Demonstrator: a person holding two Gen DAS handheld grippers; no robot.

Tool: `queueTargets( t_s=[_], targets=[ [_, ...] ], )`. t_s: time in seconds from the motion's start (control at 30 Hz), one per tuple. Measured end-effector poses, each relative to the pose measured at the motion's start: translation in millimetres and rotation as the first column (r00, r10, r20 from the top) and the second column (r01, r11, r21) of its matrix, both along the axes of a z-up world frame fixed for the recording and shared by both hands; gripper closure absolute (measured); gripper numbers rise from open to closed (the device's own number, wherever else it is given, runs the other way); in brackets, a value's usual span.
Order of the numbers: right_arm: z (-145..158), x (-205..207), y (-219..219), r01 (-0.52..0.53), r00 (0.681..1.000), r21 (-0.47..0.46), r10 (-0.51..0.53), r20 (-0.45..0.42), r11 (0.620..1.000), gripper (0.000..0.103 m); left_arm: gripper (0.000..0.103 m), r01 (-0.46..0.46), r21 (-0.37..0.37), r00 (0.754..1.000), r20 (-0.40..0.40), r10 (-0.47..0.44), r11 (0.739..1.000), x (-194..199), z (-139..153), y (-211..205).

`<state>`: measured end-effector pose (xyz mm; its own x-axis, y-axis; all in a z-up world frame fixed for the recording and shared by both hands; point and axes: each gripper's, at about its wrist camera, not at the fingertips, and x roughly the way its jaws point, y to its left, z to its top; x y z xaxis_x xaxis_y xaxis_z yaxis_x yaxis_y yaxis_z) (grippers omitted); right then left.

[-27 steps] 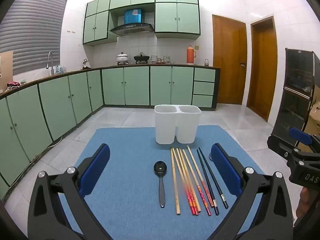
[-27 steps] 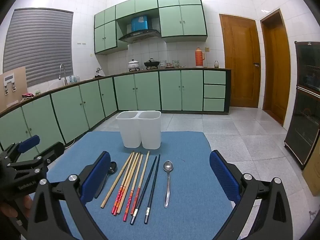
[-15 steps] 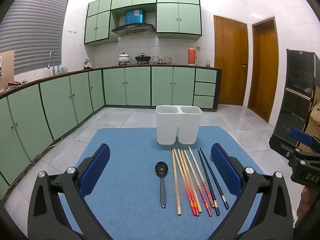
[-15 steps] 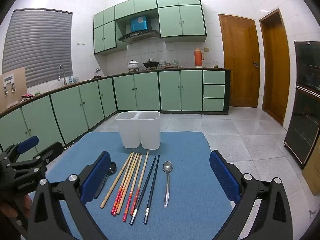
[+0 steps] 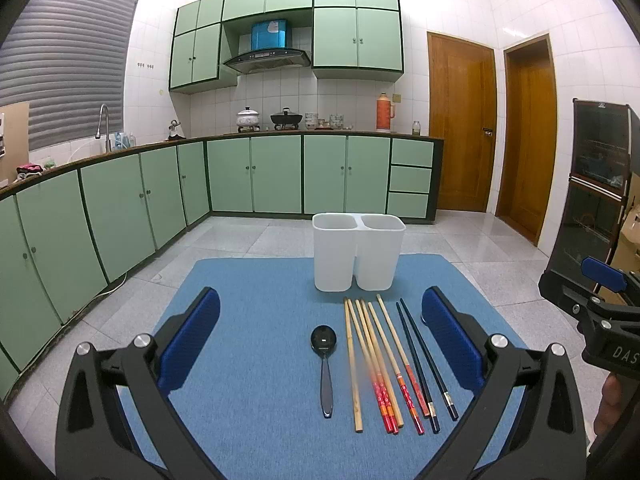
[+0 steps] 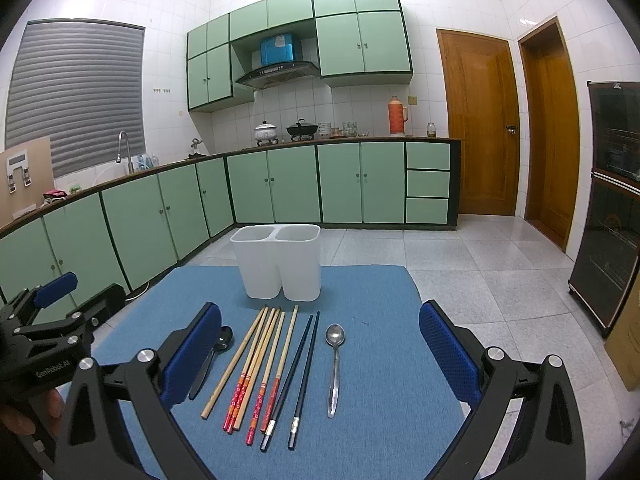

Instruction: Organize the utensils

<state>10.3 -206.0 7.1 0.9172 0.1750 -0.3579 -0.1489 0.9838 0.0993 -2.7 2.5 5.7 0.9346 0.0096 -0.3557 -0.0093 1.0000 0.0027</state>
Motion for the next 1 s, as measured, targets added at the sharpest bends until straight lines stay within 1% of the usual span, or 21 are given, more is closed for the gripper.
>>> queueTargets(
  t_s=[1.0],
  targets=[
    [-0.3,-0.1,-0.4,0.001,1.000,0.002,-0.001,0.002,1.000,0.006,0.005,-0.003,0.000,1.000,0.003,0.003,1.000,-3.6,5.1,2.9]
  ],
)
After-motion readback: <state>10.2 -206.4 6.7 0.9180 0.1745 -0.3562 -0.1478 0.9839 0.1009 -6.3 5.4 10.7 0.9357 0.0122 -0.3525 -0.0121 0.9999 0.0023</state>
